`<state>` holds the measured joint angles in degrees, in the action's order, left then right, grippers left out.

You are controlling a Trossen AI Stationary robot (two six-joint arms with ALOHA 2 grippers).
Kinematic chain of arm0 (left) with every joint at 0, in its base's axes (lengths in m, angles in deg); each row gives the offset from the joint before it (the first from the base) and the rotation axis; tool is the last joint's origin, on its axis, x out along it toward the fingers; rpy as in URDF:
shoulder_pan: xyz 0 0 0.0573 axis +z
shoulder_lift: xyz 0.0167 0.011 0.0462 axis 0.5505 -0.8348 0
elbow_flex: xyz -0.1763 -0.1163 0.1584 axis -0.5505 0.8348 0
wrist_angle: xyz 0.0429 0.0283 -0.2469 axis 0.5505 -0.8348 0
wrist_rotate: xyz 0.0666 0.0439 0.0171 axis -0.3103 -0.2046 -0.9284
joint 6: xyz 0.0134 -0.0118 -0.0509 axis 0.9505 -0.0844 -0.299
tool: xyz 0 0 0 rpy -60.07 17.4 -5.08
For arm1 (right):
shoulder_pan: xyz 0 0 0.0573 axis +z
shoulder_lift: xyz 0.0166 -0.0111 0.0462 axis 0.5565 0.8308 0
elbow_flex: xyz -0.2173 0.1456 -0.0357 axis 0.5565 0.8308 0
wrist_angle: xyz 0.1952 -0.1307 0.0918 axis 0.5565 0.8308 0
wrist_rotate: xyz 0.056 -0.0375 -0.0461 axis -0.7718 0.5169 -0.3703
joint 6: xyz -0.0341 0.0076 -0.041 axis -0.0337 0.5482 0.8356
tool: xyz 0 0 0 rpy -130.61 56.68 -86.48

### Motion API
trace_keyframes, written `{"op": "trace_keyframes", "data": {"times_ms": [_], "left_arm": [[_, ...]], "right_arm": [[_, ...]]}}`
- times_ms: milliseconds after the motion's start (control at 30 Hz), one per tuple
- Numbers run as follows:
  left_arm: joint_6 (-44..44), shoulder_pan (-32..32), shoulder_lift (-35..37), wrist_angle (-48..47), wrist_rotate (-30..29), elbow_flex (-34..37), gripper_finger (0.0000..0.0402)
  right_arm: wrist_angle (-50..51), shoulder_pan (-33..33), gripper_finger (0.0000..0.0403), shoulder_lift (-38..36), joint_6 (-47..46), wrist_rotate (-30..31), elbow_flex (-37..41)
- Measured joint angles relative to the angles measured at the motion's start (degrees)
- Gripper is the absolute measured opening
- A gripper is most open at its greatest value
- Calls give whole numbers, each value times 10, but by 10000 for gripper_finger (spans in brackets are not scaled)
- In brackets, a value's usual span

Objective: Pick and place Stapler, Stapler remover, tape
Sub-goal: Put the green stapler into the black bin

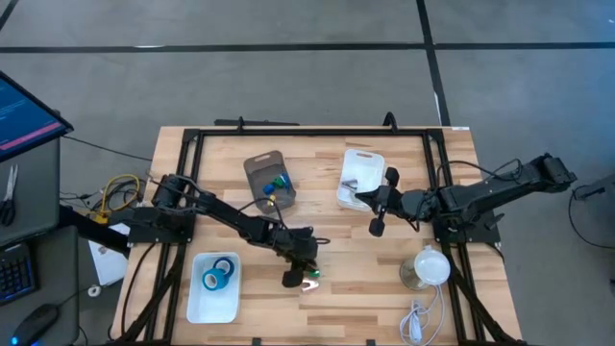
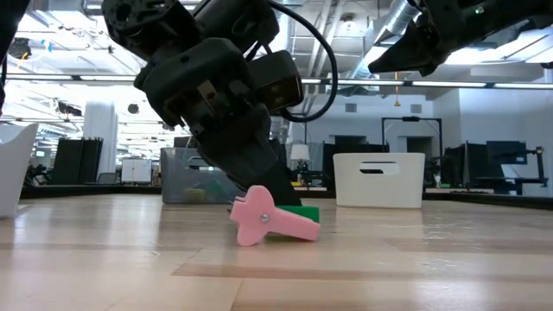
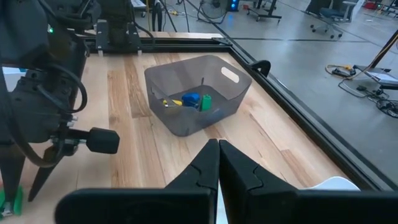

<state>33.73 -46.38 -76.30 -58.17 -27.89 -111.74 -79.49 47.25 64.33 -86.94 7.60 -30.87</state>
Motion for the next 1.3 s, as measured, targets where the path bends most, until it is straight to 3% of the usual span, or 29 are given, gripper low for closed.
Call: {"op": "trace_keyframes", "data": {"times_ms": [200,767,1300], "left_arm": [[0,0,0,2,-2,0,8],[39,21,19,27,-18,2,0],[146,37,209,-69,-202,0,0]], "right_arm": [[0,0,0,0,0,0,0],[0,0,0,0,9,0,0],[2,0,0,0,9,0,0]]}}
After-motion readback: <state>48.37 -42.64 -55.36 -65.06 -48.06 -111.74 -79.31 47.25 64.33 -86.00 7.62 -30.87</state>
